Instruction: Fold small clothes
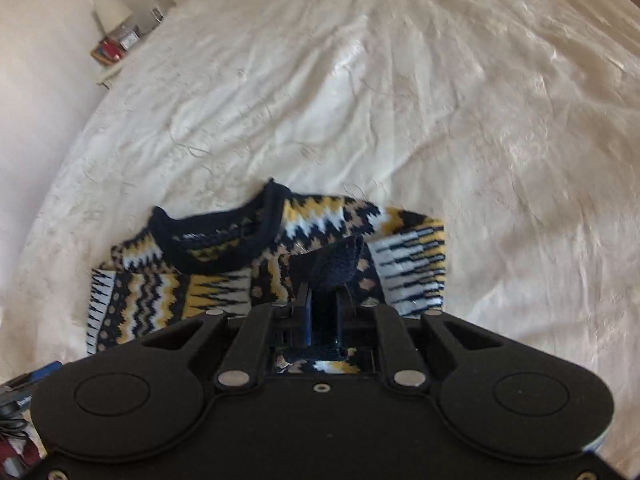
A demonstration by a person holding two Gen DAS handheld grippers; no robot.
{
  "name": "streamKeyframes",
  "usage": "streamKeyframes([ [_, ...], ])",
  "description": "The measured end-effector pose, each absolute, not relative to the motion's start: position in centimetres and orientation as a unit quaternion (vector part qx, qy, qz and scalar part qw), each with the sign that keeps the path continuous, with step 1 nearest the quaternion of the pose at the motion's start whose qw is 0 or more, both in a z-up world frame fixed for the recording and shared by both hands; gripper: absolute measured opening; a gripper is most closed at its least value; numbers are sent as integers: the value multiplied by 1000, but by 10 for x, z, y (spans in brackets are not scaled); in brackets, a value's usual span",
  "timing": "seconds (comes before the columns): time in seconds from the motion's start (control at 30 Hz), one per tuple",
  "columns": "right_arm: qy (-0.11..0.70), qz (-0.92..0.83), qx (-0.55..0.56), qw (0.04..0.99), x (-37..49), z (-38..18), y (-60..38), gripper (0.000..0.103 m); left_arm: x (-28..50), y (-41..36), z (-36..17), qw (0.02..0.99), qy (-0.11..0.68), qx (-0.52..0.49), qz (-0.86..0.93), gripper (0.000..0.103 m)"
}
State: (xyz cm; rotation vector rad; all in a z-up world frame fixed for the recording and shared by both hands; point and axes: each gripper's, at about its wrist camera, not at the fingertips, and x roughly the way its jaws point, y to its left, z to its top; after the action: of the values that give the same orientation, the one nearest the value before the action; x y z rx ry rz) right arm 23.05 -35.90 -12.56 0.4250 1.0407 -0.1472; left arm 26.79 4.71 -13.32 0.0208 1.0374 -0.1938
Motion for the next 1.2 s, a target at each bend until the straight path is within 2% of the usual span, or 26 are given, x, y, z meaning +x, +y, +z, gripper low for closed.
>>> streamKeyframes([
  [0.23,509,-59,194,837,222,-144,-344,20,301,29,-145,862,497,32,-97,53],
  [0.4,517,-56,184,834,221,-150,-342,22,325,29,-172,846,529,46,-53,53],
  [0.6,527,-91,178,826,217,-165,-361,28,329,50,-193,831,554,36,-35,66],
  [0.9,528,-153,165,819,206,-170,-380,28,325,50,-189,835,549,26,-35,67],
  [0.97,514,-148,155,830,204,-163,-374,34,322,48,-180,841,540,25,-35,67],
  [1.03,500,-134,153,842,205,-157,-367,53,315,45,-167,854,517,29,-40,66],
  [1.17,489,-90,141,856,217,-153,-344,58,316,30,-148,874,479,44,-69,66],
  [1.2,491,-78,138,857,221,-155,-338,62,320,26,-146,875,477,45,-76,66],
])
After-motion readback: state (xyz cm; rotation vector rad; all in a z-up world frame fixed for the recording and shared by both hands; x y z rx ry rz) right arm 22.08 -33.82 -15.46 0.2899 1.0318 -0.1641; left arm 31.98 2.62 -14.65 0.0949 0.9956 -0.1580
